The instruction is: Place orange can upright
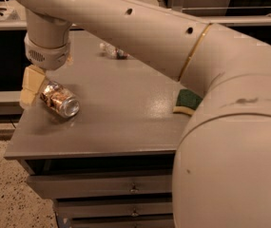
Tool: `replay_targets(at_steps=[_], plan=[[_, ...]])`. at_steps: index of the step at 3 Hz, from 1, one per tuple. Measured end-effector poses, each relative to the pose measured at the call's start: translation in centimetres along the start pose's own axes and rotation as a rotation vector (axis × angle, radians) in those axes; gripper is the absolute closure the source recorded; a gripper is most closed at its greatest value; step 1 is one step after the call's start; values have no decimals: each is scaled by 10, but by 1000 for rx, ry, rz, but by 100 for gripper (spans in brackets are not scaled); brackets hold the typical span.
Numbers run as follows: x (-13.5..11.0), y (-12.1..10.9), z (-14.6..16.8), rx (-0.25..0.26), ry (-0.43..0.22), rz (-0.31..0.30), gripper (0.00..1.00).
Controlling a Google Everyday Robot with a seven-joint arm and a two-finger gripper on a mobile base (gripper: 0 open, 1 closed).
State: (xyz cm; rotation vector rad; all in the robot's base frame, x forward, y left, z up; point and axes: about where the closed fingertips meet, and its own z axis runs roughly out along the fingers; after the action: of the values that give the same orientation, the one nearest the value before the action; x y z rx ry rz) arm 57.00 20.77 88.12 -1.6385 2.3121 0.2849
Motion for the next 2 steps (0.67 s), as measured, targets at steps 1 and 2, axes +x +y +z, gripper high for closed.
replay_targets(at_steps=[1,2], plan=[[-2,-2,16,34,39,58,0],[5,-6,26,84,70,119,0]])
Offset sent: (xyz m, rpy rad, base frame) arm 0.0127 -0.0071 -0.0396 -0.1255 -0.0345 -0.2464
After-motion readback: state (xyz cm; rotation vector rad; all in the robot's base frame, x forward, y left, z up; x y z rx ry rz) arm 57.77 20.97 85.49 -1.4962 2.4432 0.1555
